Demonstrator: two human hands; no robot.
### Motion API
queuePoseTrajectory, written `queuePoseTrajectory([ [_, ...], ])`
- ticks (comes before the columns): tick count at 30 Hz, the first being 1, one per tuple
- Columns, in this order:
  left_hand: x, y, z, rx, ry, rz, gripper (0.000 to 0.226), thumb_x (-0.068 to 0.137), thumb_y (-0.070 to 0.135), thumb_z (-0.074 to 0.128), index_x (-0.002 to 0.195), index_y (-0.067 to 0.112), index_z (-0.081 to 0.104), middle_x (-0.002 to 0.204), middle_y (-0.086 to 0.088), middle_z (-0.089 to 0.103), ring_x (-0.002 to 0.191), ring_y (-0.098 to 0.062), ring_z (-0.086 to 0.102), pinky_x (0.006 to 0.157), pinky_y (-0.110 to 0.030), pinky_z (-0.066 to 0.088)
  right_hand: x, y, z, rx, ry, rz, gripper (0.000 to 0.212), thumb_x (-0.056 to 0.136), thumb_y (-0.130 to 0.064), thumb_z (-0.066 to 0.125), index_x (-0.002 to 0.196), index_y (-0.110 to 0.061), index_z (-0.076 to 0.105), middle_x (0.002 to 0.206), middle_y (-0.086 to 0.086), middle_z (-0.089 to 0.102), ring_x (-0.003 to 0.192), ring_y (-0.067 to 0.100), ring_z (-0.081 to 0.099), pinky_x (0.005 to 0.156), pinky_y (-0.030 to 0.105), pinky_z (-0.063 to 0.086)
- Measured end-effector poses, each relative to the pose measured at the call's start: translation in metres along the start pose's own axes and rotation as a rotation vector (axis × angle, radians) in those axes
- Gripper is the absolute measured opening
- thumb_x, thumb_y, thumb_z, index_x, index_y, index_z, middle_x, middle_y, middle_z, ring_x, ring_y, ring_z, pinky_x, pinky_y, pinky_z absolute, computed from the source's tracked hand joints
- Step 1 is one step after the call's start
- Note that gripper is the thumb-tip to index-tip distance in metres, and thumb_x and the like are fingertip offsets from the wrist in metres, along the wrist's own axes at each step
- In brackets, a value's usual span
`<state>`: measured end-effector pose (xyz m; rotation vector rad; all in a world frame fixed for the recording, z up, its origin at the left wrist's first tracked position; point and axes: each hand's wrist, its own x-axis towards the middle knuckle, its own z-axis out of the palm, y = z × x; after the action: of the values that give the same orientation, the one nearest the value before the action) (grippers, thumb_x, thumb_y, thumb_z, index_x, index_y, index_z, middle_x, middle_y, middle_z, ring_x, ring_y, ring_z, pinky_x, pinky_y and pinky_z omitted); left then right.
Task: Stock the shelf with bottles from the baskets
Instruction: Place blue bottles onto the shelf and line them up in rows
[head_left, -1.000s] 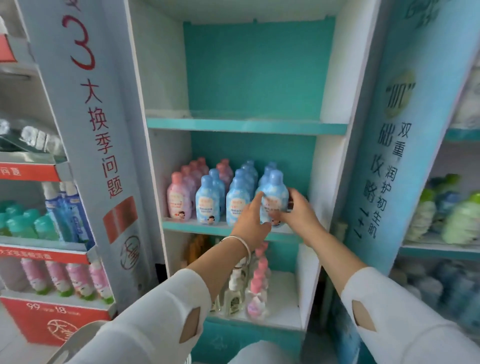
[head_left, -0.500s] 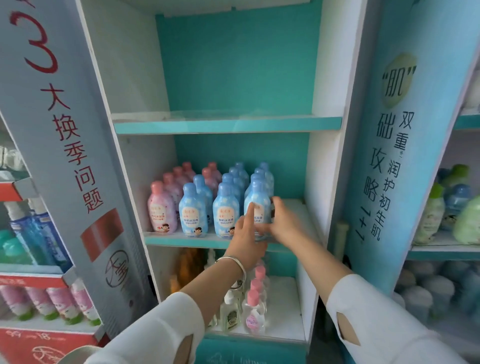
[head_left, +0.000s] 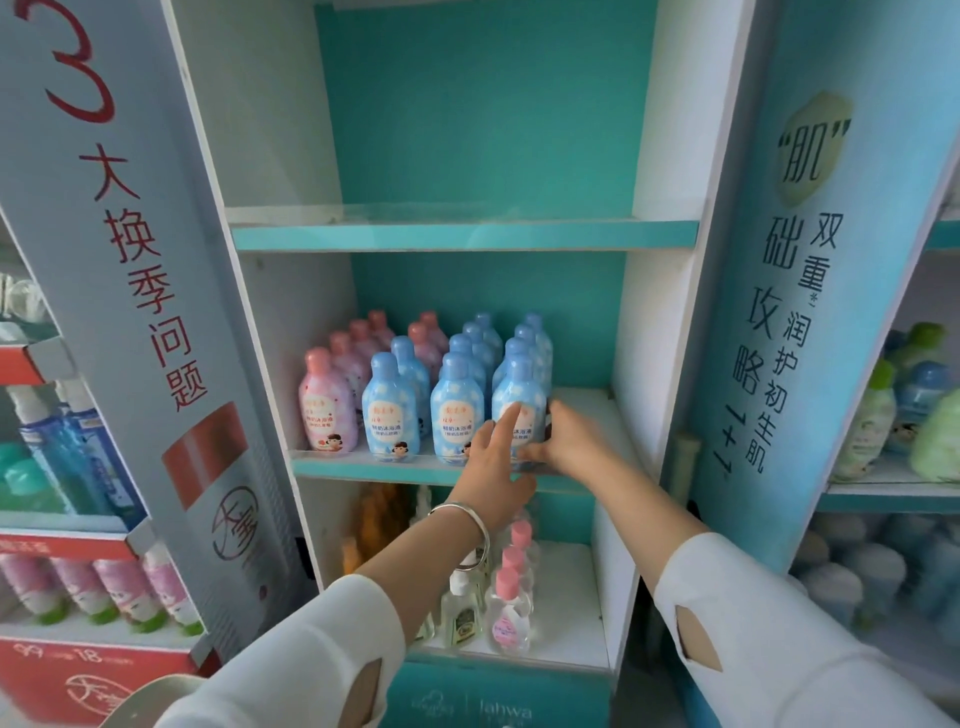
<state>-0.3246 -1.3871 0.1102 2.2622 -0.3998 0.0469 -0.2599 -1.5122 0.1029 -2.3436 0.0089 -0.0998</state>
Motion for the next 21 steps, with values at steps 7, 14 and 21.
queuePoseTrajectory([
  [7,-0.008,-0.004,-0.011,0.035,-0.003,-0.011,0.069,0.090,0.006,0.051,0.147,0.024,0.016,0.150,-0.005,0.025,0.136,-0.020,0.032,0.107,-0.025,0.028,-0.011,-0.007,-0.004,-0.031,0.009,0.037,0.044,0.079,-0.030,0.071,0.116,-0.015,0.053,0.116,0.005,0.064,0.103,0.024,0.060,0.092,0.041,0.048],
  [14,-0.038,-0.027,-0.036,0.079,0.022,-0.043,0.044,0.092,0.011,0.050,0.135,0.019,0.044,0.135,-0.004,0.049,0.122,-0.020,0.048,0.097,-0.022,0.037,-0.051,-0.029,0.007,-0.148,0.469,-0.107,0.037,0.085,-0.021,0.061,0.119,-0.012,0.050,0.119,0.011,0.052,0.106,0.032,0.053,0.086,0.038,0.043],
  [21,-0.087,-0.082,-0.064,0.099,0.063,-0.183,0.026,0.093,0.011,0.049,0.115,0.015,0.062,0.112,-0.003,0.064,0.103,-0.018,0.058,0.089,-0.020,0.043,-0.082,-0.062,0.063,-0.102,0.188,-0.321,0.016,0.092,-0.018,0.051,0.107,-0.013,0.057,0.100,0.002,0.060,0.088,0.022,0.057,0.068,0.029,0.042],
])
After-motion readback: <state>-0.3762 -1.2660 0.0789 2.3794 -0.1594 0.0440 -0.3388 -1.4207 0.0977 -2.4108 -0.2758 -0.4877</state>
